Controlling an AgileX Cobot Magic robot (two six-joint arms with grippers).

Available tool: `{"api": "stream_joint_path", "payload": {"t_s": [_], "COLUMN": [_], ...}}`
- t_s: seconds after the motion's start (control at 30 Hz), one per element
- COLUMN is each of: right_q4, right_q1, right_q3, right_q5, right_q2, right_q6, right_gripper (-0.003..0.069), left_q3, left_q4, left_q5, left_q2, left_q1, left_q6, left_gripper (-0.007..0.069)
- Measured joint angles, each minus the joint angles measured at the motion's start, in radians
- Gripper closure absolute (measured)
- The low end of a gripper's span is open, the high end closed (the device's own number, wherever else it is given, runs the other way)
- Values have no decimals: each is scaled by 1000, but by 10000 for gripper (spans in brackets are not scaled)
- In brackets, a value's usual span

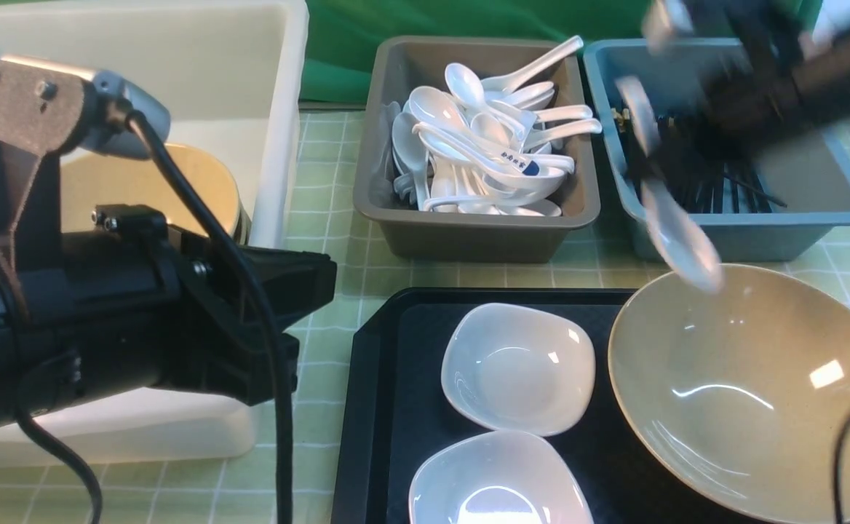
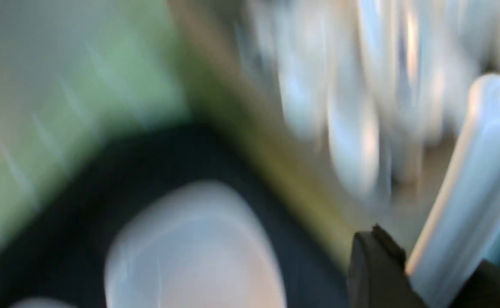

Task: On green table put chopsticks spoon bowls plates into blue grey white boxes.
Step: 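Place the white spoon into the bin of spoons with the right gripper, then grasp the large bowl on the tray by its rim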

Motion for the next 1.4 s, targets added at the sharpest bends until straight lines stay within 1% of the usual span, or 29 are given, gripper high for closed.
{"api": "stream_joint_path", "payload": {"t_s": [0.1,0.13,0.23,0.33,0.4,0.43,0.47,0.5,0.6,0.63,0.7,0.77,0.87,0.9,0.97,1.0,1.03,1.07,1.1,1.17,1.2,1.27,1.3,1.33,1.37,1.4], "right_q4": [29,31,34,20,-9,-9,-16,-16,-25,-25,-30,-35,-38,-38,-37,-37,-37,-37,-37,-38,-42,-48,-51,-53,-63,-65], "right_q1": [53,58,72,72,72,72,72,72,69,67,56,42,35,35,39,46,47,55,55,56,56,56,56,56,55,55], "right_q3": [-221,-262,-480,-553,-631,-631,-659,-662,-671,-668,-621,-514,-369,-346,-230,-136,-124,-3,9,126,205,341,406,416,476,483], "right_q5": [-51,-58,-147,-173,-177,-175,-164,-160,-89,-82,-18,17,58,62,115,170,185,246,250,273,273,266,257,253,240,238], "right_q2": [135,156,374,473,557,562,590,593,572,569,498,385,191,176,23,-98,-128,-275,-290,-425,-519,-690,-781,-795,-879,-904], "right_q6": [-1,5,103,150,187,188,197,199,197,197,189,138,106,103,92,92,92,97,99,115,134,167,197,208,245,253], "right_gripper": [526,526,526,517,480,475,418,403,270,263,198,172,168,168,174,187,192,229,234,293,346,458,531,550,592,602], "left_q3": [0,0,0,0,0,0,0,0,0,0,0,0,0,0,-2,-17,-19,-45,-52,-83,-118,-189,-228,-245,-298,-316], "left_q4": [0,0,0,-6,-14,-15,-16,-17,-19,-19,-20,-21,-46,-46,-96,-159,-166,-251,-269,-331,-376,-428,-442,-447,-455,-458], "left_q5": [0,0,23,51,92,95,115,119,147,147,173,190,192,192,185,181,182,184,186,188,190,193,199,202,215,218], "left_q2": [0,0,0,0,0,0,0,0,0,0,0,0,7,9,33,74,74,146,161,227,290,384,443,453,525,535], "left_q1": [0,0,0,0,0,0,0,0,0,0,0,0,0,0,0,0,0,0,-1,-1,-1,-2,-2,-2,-2,-2], "left_q6": [0,0,0,0,-1,-2,-10,-13,-46,-46,-72,-81,-72,-72,-34,34,42,138,157,227,278,327,339,343,349,349], "left_gripper": [627,627,627,627,625,624,625,625,623,623,619,600,582,582,568,568,568,568,568,568,568,565,558,550,531,524]}}
